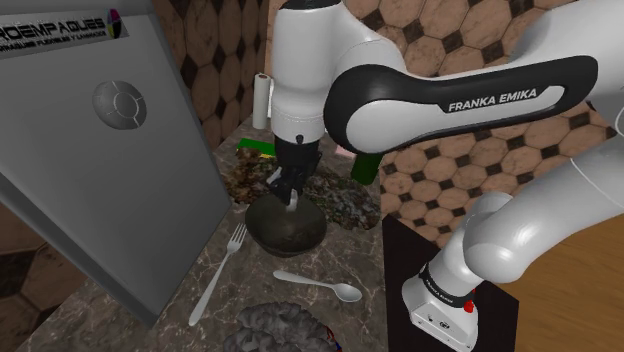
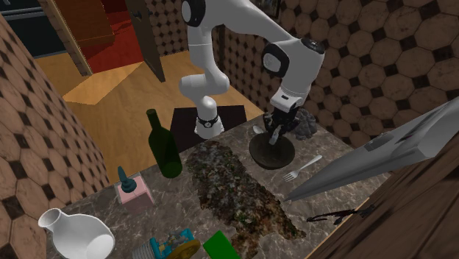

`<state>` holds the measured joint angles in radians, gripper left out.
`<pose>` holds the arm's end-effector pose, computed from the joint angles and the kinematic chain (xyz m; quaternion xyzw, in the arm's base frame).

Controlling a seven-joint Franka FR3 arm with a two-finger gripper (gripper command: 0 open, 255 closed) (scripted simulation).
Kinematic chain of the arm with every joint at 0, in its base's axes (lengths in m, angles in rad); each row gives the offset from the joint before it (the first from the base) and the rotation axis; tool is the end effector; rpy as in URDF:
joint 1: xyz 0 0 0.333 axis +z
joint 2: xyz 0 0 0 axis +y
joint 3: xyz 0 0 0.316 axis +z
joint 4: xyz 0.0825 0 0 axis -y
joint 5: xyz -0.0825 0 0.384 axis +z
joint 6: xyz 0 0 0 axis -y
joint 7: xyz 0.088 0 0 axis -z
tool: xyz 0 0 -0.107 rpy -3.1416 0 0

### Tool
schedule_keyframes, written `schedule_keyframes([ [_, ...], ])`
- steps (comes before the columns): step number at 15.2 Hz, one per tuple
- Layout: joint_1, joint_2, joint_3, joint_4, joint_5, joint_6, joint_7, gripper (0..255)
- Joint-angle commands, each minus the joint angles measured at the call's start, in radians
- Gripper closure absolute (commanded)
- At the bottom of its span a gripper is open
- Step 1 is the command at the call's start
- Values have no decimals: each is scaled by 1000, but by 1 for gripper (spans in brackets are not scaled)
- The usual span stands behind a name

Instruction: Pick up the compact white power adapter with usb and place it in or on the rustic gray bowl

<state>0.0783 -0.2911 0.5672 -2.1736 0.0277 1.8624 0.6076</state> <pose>0.3672 0.2983 0.4888 0.9974 0.0024 0.0115 0.0705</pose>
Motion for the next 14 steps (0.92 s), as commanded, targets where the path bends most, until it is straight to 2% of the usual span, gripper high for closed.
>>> schedule_keyframes([
  [1, 1, 4, 4, -23, -1, 26, 5, 255],
  [6, 0, 24, 15, -76, -8, 98, 19, 255],
  [14, 0, 24, 15, -76, -8, 97, 19, 255],
])
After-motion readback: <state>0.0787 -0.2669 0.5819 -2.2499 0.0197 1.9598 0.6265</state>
